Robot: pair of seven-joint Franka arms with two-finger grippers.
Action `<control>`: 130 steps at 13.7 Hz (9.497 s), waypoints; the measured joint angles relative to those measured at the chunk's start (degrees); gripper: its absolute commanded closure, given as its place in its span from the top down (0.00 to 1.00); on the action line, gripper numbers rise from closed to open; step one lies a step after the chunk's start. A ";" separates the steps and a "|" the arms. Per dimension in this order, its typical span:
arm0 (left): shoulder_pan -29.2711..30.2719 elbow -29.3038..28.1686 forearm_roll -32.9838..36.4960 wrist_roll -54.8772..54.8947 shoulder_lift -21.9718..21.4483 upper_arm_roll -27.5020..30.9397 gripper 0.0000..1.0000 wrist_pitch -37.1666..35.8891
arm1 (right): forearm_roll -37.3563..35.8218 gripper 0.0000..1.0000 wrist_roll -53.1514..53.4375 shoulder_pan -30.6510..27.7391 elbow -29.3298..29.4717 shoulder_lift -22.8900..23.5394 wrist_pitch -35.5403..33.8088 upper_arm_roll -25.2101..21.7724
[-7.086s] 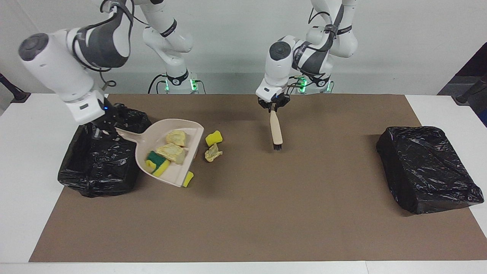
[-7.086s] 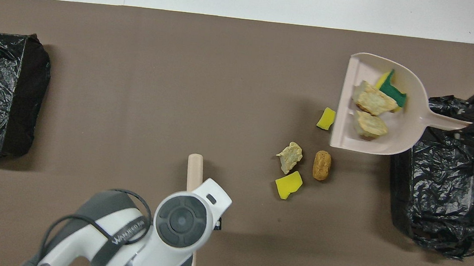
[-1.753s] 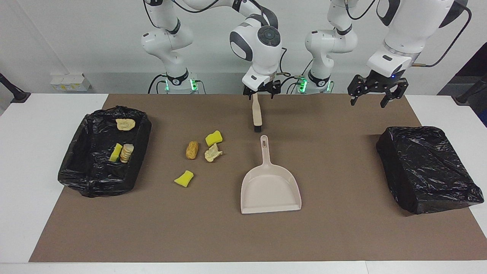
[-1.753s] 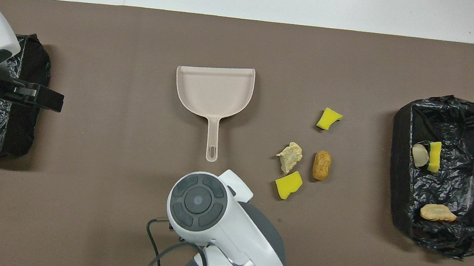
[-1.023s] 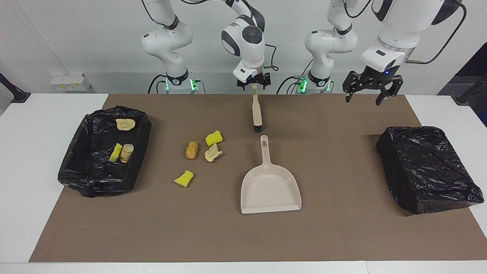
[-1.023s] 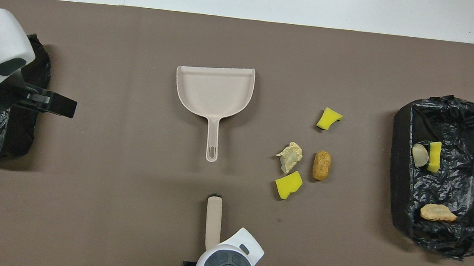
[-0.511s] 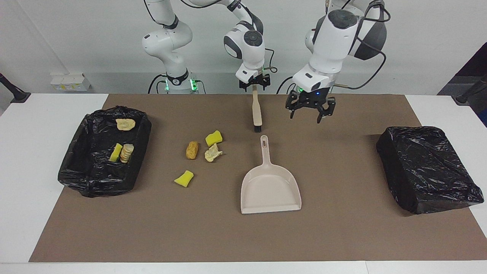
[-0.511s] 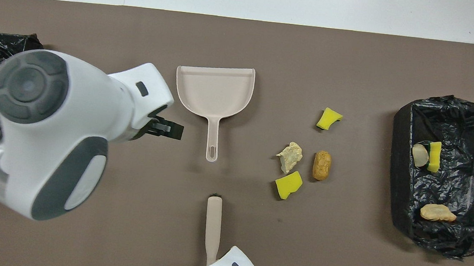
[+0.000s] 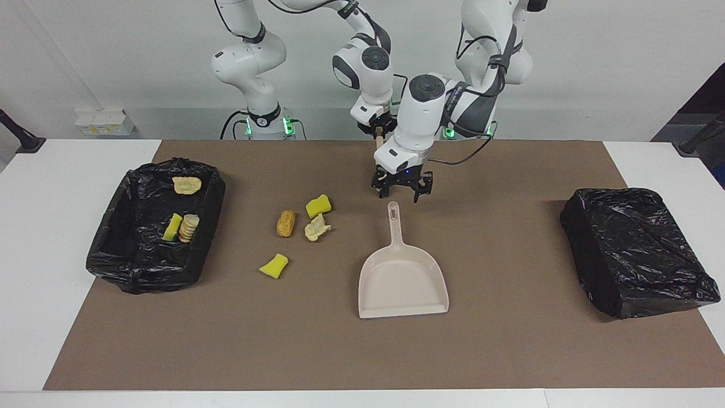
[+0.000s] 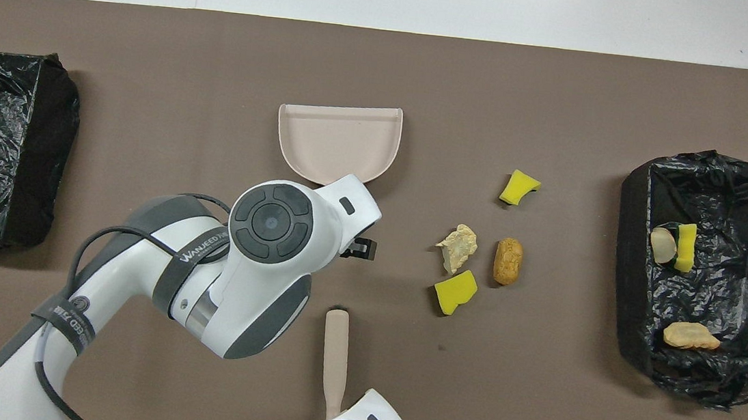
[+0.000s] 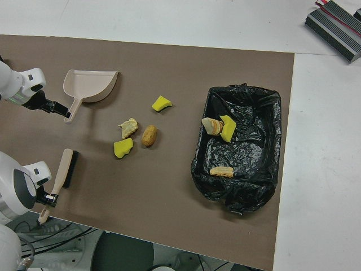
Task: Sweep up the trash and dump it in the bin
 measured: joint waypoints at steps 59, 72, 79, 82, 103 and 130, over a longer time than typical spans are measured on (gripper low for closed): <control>7.42 -8.56 9.92 85.75 -4.34 1.48 0.00 -5.75 | 27.53 0.00 -37.30 -24.15 -1.38 -6.36 -6.55 -0.04; 13.03 -8.41 10.13 91.46 -9.23 2.48 0.00 -12.42 | -13.94 0.00 -44.66 -38.02 13.75 -5.53 -26.14 -1.22; 13.37 -24.05 10.13 77.71 -22.35 2.02 0.00 -16.91 | -17.69 0.00 -37.26 -34.42 11.32 6.93 -15.48 -0.40; 11.54 -26.02 10.13 73.43 -23.62 1.44 0.00 -16.57 | -12.35 0.00 -33.41 -30.57 11.29 8.60 -12.10 -0.27; 9.86 -26.63 8.80 77.64 -19.08 1.97 0.00 -6.79 | -0.91 0.00 -17.83 -24.65 -3.12 -11.13 -25.44 -0.51; 13.90 -16.29 8.80 81.76 -10.66 2.53 0.00 -0.96 | -5.55 0.00 -27.21 -27.66 7.15 -10.98 -18.49 -1.26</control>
